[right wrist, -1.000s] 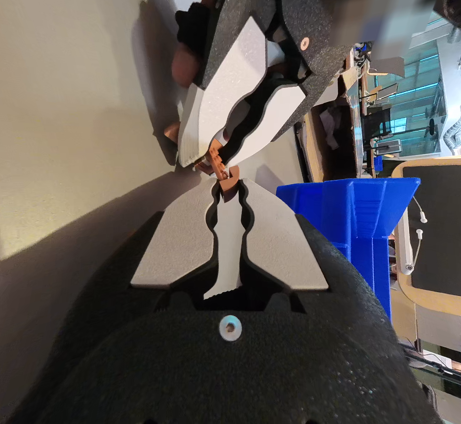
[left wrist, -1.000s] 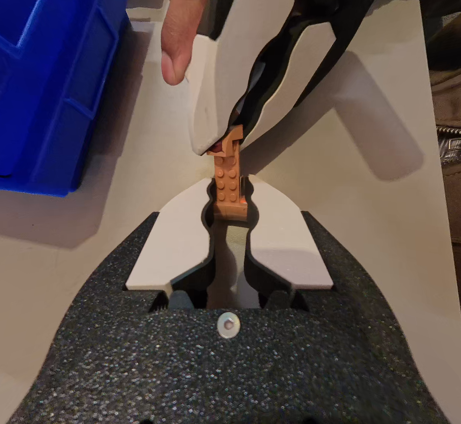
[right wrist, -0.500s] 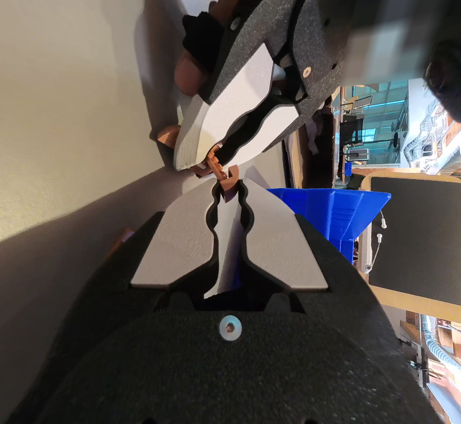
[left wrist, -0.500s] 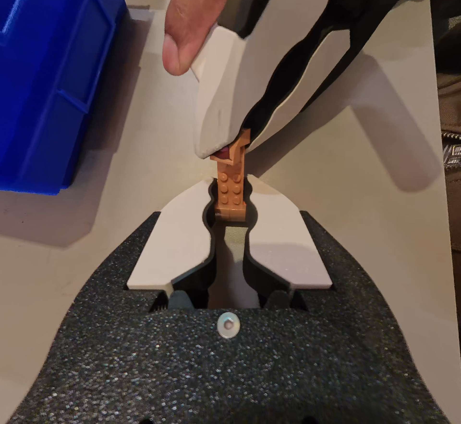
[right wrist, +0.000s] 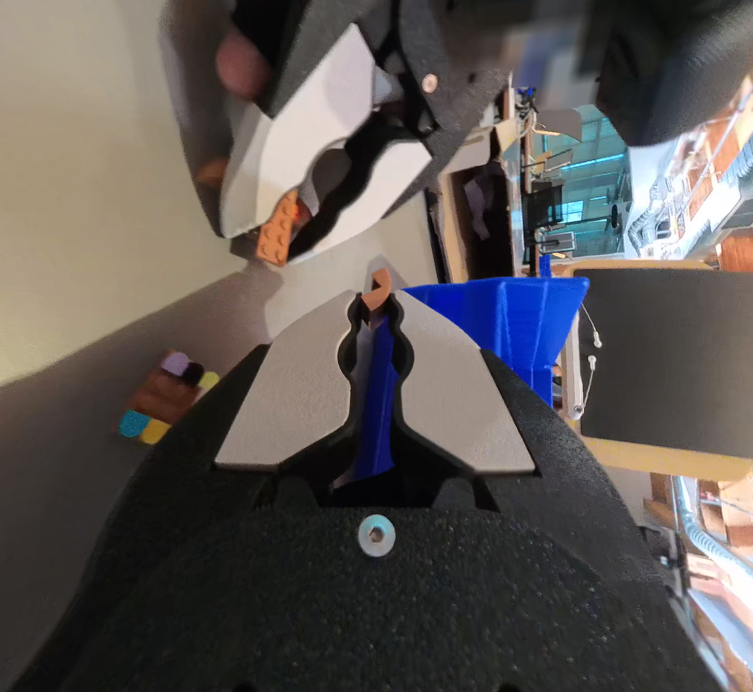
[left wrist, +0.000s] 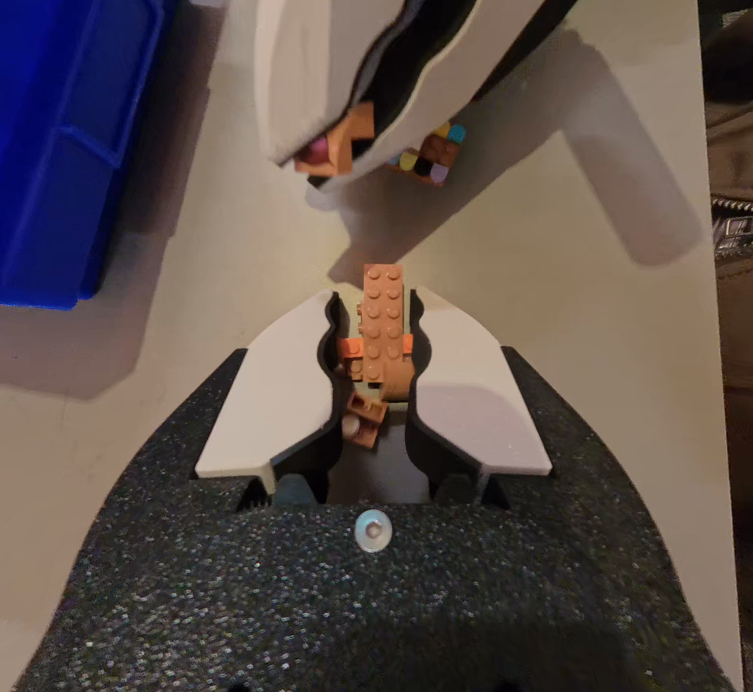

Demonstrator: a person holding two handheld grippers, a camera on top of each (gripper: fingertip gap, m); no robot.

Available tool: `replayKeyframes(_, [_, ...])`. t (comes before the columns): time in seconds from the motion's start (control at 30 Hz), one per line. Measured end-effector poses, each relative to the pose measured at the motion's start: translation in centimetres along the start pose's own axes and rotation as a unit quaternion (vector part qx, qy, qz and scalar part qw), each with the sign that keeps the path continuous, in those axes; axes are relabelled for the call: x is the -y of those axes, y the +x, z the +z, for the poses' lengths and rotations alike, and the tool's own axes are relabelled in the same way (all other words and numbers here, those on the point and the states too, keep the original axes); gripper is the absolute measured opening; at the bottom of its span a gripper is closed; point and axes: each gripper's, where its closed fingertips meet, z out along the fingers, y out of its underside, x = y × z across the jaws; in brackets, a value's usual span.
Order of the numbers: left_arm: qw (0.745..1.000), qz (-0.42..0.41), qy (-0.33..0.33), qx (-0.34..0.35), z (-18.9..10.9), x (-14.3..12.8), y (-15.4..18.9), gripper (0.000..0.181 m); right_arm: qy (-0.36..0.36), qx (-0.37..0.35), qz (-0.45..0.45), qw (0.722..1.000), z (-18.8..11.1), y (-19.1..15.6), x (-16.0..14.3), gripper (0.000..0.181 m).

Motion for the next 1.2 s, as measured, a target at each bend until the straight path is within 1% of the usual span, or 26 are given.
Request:
replayKeyframes(0.2, [1.000, 0.003, -0.003, 0.002, 0.0, -0.1, 0.0, 0.033, -0.003, -0.024, 0.027, 0.999, -0.8, 1.5, -1.0, 0.012])
replayKeyframes(0.27, [1.000, 0.003, 0.002, 0.005, -0.1, 0.1, -0.1, 0.034, -0.012, -0.047, 0.031, 0.998, -0.9, 2.4, -1.3, 0.012])
replayKeyframes(0.33, [1.000, 0.001, 0.007, 0.009, -0.3, 0.3, -0.2, 0.034, -0.020, -0.101, 0.046, 0.994, -1.3, 4.7, -1.9, 0.012])
replayKeyframes(0.4, [1.000, -0.001, 0.013, 0.011, -0.3, 0.5, -0.3, 0.034, -0.039, -0.177, 0.079, 0.980, -2.0, 8.0, -3.2, 0.012])
replayKeyframes(0.47, [1.000, -0.003, 0.015, 0.012, -0.3, 0.5, -0.4, 0.034, -0.093, -0.240, 0.127, 0.958, -2.5, 11.0, -6.1, 0.012])
replayKeyframes(0.5, [1.000, -0.003, 0.014, 0.014, -0.3, 0.5, -0.5, 0.034, -0.131, -0.250, 0.152, 0.947, -2.4, 11.7, -7.9, 0.012])
replayKeyframes(0.53, [1.000, -0.004, 0.013, 0.017, -0.3, 0.5, -0.6, 0.034, -0.163, -0.252, 0.175, 0.938, -2.2, 12.0, -9.6, 0.015])
replayKeyframes(0.57, [1.000, -0.004, 0.014, 0.021, -0.4, 0.4, -0.8, 0.034, -0.180, -0.254, 0.195, 0.930, -2.0, 12.1, -10.7, 0.015])
replayKeyframes(0.6, [1.000, -0.004, 0.015, 0.026, -0.5, 0.5, -0.9, 0.034, -0.174, -0.263, 0.205, 0.927, -2.1, 12.4, -10.9, 0.018])
replayKeyframes(0.63, [0.999, -0.003, 0.017, 0.031, -0.6, 0.5, -1.1, 0.034, -0.165, -0.266, 0.206, 0.927, -2.3, 12.4, -10.8, 0.025])
replayKeyframes(0.67, [0.999, -0.001, 0.022, 0.032, -0.8, 0.7, -1.1, 0.034, -0.161, -0.263, 0.204, 0.929, -2.5, 12.2, -10.7, 0.028])
replayKeyframes(0.73, [0.999, 0.000, 0.037, 0.031, -1.2, 1.2, -1.0, 0.034, -0.152, -0.265, 0.209, 0.929, -3.1, 11.8, -10.5, 0.028])
replayKeyframes(0.83, [0.998, -0.008, 0.059, 0.030, -2.3, 1.7, -1.1, 0.034, -0.123, -0.249, 0.240, 0.930, -3.8, 10.9, -10.0, 0.029])
replayKeyframes(0.9, [0.996, -0.016, 0.079, 0.030, -3.4, 2.1, -1.4, 0.034, -0.083, -0.221, 0.254, 0.938, -3.9, 10.2, -8.8, 0.029])
replayKeyframes(0.97, [0.993, -0.033, 0.107, 0.029, -4.8, 2.5, -1.7, 0.034, -0.013, -0.138, 0.244, 0.960, -3.0, 8.1, -5.7, 0.024])
replayKeyframes(1.03, [0.991, -0.051, 0.121, 0.025, -5.8, 2.4, -2.0, 0.034, 0.030, -0.019, 0.233, 0.972, -1.6, 4.4, -2.9, 0.021])
replayKeyframes(1.1, [0.991, -0.060, 0.116, 0.039, -6.3, 1.9, -2.7, 0.034, 0.032, 0.094, 0.233, 0.967, 0.0, 0.4, -1.2, 0.022])
replayKeyframes(1.13, [0.991, -0.065, 0.109, 0.042, -6.4, 1.5, -2.9, 0.034, 0.026, 0.131, 0.231, 0.964, 0.7, -1.0, -0.7, 0.025])
replayKeyframes(1.2, [0.993, -0.072, 0.088, 0.029, -6.3, 0.7, -2.6, 0.034, 0.026, 0.173, 0.228, 0.958, 1.7, -2.8, 0.2, 0.027])
